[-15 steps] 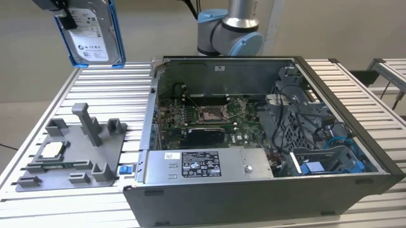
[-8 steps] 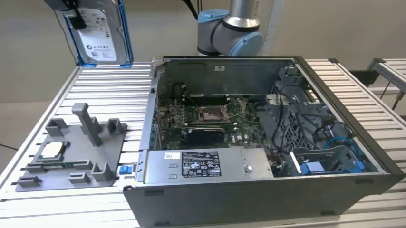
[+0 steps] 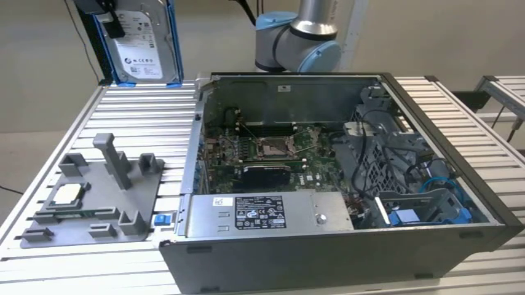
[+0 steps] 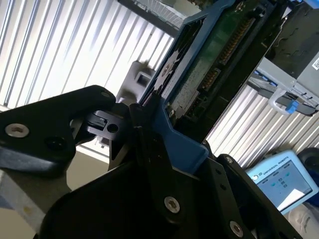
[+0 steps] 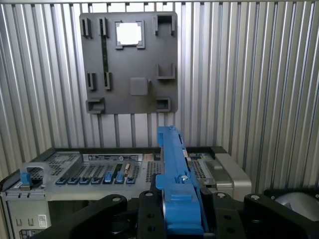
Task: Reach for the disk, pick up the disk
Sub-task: 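Pick up the disk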
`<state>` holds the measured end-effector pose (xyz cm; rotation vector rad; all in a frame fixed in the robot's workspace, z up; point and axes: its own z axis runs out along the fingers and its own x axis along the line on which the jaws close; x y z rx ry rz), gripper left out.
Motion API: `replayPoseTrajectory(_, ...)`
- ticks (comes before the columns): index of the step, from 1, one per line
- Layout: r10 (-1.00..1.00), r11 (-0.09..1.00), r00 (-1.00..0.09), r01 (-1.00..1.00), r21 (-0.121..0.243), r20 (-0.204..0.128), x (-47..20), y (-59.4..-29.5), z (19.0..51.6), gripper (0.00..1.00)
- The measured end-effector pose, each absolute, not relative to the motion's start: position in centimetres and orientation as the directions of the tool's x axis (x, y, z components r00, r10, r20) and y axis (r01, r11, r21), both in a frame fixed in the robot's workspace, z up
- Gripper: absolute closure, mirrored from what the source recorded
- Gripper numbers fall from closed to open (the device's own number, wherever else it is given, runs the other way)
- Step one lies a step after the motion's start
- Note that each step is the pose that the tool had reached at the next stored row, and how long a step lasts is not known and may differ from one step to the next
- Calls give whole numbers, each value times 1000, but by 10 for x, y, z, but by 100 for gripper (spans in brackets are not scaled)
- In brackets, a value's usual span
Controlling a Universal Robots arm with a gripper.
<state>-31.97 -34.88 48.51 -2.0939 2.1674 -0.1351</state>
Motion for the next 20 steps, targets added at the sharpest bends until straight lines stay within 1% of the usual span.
replayPoseTrajectory(20,-999,36,-32,-988,-150,-28,-272,-349,485,100)
